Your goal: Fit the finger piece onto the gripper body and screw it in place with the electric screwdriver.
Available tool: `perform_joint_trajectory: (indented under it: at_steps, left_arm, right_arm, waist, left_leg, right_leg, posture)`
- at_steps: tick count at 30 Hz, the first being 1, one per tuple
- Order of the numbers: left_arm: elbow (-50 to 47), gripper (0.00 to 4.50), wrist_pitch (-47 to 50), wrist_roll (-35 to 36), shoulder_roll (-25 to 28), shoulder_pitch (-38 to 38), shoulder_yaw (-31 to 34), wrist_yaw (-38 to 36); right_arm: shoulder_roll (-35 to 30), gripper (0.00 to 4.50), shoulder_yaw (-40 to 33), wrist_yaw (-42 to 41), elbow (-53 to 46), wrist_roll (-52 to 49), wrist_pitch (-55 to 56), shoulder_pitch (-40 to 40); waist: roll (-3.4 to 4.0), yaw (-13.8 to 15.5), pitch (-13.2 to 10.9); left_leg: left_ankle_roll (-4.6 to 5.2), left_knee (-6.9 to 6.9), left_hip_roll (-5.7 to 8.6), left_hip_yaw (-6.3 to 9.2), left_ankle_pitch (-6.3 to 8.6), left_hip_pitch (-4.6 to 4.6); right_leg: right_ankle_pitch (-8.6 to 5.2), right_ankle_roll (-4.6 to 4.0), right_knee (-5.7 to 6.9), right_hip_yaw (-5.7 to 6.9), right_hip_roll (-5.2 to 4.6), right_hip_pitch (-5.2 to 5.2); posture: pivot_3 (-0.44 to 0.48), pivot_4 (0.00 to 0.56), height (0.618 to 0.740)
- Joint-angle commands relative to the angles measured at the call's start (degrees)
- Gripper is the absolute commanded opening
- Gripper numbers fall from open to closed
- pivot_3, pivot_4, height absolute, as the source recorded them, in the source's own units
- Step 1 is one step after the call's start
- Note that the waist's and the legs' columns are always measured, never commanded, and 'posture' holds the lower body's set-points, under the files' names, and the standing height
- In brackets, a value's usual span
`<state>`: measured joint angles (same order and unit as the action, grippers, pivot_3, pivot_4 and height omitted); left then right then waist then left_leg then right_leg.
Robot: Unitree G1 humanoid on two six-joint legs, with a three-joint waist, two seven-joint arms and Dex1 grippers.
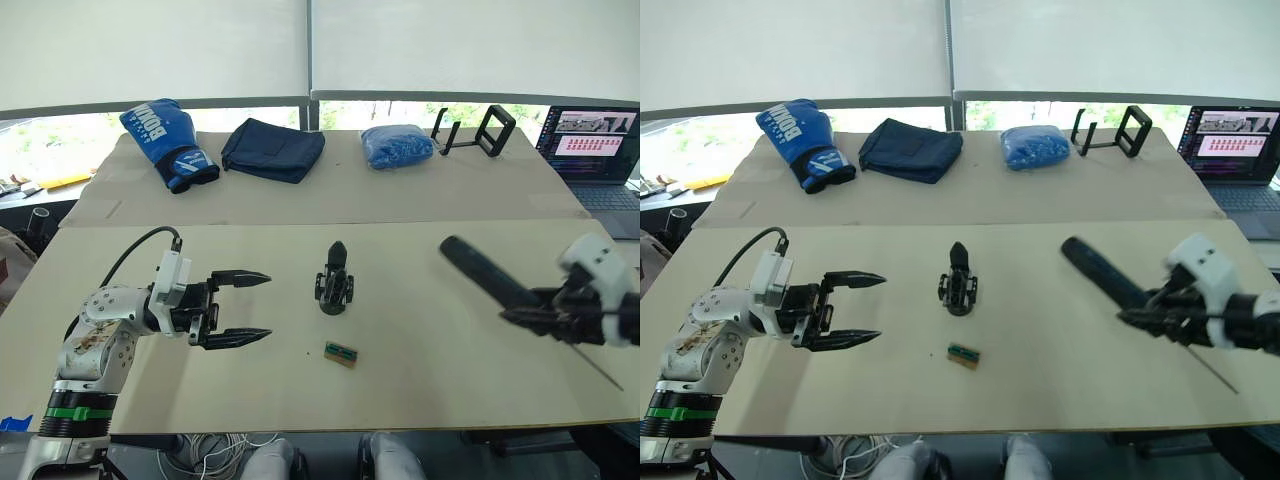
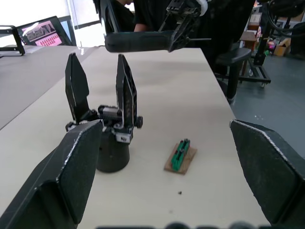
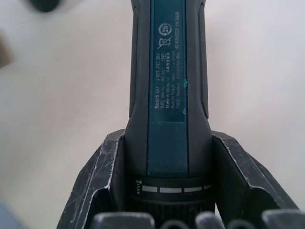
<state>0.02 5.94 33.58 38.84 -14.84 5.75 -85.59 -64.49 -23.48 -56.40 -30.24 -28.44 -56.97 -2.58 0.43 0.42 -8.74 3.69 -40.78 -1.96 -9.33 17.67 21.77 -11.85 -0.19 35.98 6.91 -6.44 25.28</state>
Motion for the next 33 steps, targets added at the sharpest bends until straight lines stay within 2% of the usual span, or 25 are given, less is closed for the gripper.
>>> perform_joint_trajectory:
  at_steps: [1, 9, 13, 16, 19, 23, 28, 31, 33]
  left_arm:
    - [0.97, 4.50, -4.45, -1.96, 0.30, 2.42, -0.61, -2.25]
    - [-3.26, 4.50, -4.45, -0.89, -3.12, 7.77, -2.17, 0.08]
    - [-5.55, 4.50, -4.35, -0.76, -3.81, 10.34, -2.70, 1.03]
    - [-5.70, 4.50, -4.80, -1.01, -4.15, 11.15, -2.71, 1.61]
    - [-5.34, 4.50, -5.70, -1.63, -4.04, 11.23, -2.84, 1.42]
    - [-4.49, 4.50, -5.91, -1.82, -3.81, 10.35, -2.91, 1.22]
    - [-3.59, 4.50, -5.89, -1.93, -3.26, 9.36, -2.77, 0.64]
    - [-3.62, 4.50, -5.44, -1.74, -2.96, 8.84, -2.91, 0.51]
    - [-3.84, 4.50, -5.18, -1.57, -2.87, 8.51, -3.25, 0.26]
  right_arm:
    - [1.20, 1.96, 1.37, 2.39, -3.63, 2.90, 5.16, -2.43]
    - [4.96, 1.96, 11.38, 4.84, 1.12, 9.26, 16.22, -3.48]
    - [5.89, 1.96, 14.10, 4.52, 3.76, 11.22, 20.03, -3.69]
    - [6.65, 1.96, 14.29, 3.80, 4.85, 9.73, 18.33, -3.80]
    - [6.62, 3.20, 14.63, 2.78, 6.02, 9.32, 17.41, -3.69]
    - [5.32, 4.49, 15.15, 1.64, 6.98, 9.94, 18.71, -2.63]
    - [1.79, 4.49, 13.43, -0.56, 4.29, 7.86, 15.16, -0.33]
    - [-5.09, 4.49, 14.30, -3.91, -0.24, 6.05, 8.77, 0.85]
    - [-8.91, 4.49, 17.00, -3.25, -2.35, 4.93, 1.45, 4.63]
  waist:
    - [-0.06, 0.30, -0.01]
    - [-0.31, 0.26, -0.03]
    - [-0.31, 0.24, -0.03]
    - [-0.32, 0.25, -0.03]
    - [-0.34, 0.25, -0.02]
    - [-0.34, 0.25, -0.01]
    - [-0.36, 0.25, -0.01]
    - [-0.34, 0.25, -0.01]
    - [-0.36, 0.24, -0.01]
  left_leg:
    - [0.03, -0.01, 0.01, 0.00, 0.01, 0.03]
    - [0.08, -0.08, 0.02, 0.02, 0.04, 0.12]
    - [0.08, -0.07, 0.01, 0.02, 0.04, 0.08]
    - [0.07, -0.07, 0.01, 0.02, 0.03, 0.06]
    - [0.08, -0.07, 0.00, 0.04, 0.04, 0.05]
    - [0.13, -0.08, 0.00, 0.05, 0.07, 0.04]
    - [0.16, -0.08, 0.01, 0.06, 0.09, 0.05]
    - [0.18, -0.08, 0.01, 0.08, 0.09, 0.09]
    - [0.18, -0.09, -0.02, 0.12, 0.10, 0.09]
  right_leg:
    - [0.01, -0.01, -0.03, 0.02, -0.01, 0.00]
    - [-0.01, 0.03, -0.07, 0.05, -0.02, 0.03]
    - [0.00, 0.00, -0.05, 0.05, 0.00, 0.02]
    - [-0.01, 0.01, -0.04, 0.06, 0.02, 0.01]
    - [-0.01, 0.01, -0.04, 0.08, 0.02, -0.01]
    - [0.00, 0.01, -0.05, 0.08, 0.01, -0.03]
    - [0.05, -0.08, -0.05, 0.09, 0.00, -0.02]
    - [0.13, -0.22, -0.05, 0.08, -0.04, 0.03]
    - [0.14, -0.25, -0.06, 0.12, -0.04, 0.01]
  posture:
    - [0.000, 0.150, 0.740]
    - [0.000, 0.150, 0.740]
    - [0.000, 0.150, 0.740]
    - [0.000, 0.150, 0.740]
    - [0.000, 0.150, 0.740]
    - [0.000, 0.150, 0.740]
    - [0.000, 0.150, 0.740]
    - [0.000, 0.150, 0.740]
    - [0.000, 0.150, 0.740]
